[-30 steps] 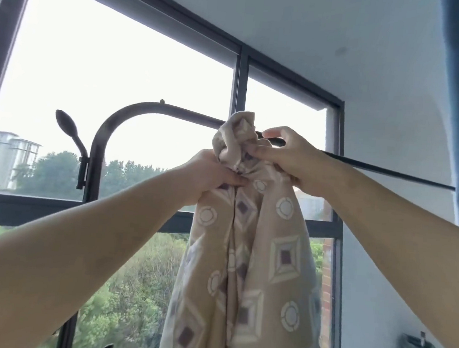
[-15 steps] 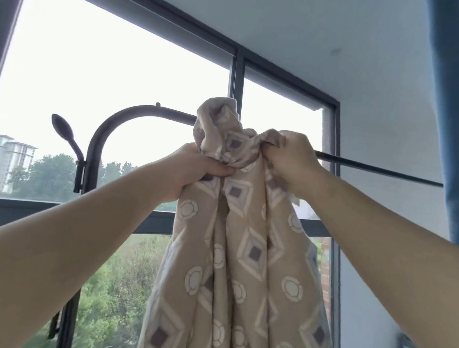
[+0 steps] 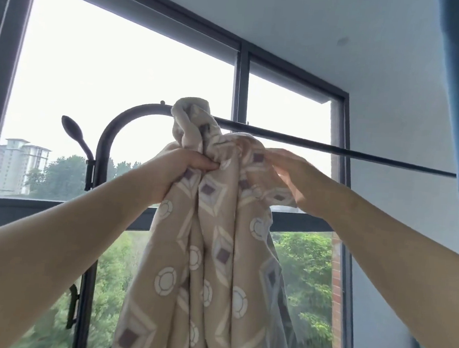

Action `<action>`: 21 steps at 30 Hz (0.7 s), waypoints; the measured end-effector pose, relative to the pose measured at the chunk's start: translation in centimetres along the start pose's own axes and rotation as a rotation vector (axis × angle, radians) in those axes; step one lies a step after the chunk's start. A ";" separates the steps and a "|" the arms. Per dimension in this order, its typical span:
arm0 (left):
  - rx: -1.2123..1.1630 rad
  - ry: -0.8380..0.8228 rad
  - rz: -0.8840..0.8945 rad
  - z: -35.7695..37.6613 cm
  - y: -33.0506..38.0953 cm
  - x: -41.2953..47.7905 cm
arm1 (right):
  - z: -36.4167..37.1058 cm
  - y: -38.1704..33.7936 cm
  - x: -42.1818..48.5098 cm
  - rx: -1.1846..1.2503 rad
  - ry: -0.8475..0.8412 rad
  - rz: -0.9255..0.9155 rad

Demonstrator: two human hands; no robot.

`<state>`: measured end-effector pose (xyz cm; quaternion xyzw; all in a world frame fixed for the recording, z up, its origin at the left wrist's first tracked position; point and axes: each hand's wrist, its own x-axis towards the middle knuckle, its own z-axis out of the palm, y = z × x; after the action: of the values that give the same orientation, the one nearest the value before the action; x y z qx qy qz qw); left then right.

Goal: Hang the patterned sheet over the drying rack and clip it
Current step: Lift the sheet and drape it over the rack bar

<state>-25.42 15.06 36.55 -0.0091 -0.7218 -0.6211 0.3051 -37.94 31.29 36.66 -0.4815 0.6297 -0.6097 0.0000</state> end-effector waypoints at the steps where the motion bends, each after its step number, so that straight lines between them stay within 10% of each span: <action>1: 0.015 -0.003 -0.020 -0.1 0.4 0.0 | -0.3 0.7 -0.3 0.007 -0.049 0.055; 7: 0.173 -0.064 0.032 -0.8 1.2 0.8 | -0.1 1.7 -1.8 0.135 -0.487 0.203; 13: 0.203 -0.076 0.080 -2.3 1.5 1.0 | 0.0 2.2 -2.7 -0.662 -0.632 0.361; 16: 0.263 -0.071 0.134 -3.4 0.8 0.2 | -0.1 2.6 -2.9 -1.007 -0.502 0.373; 21: 0.185 -0.071 -0.053 -2.9 1.2 1.4 | -1.1 0.8 -1.0 -0.615 -0.031 0.129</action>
<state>-24.86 12.23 38.33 0.0160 -0.7864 -0.5591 0.2622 -38.55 32.53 35.75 -0.4271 0.8137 -0.3822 -0.0973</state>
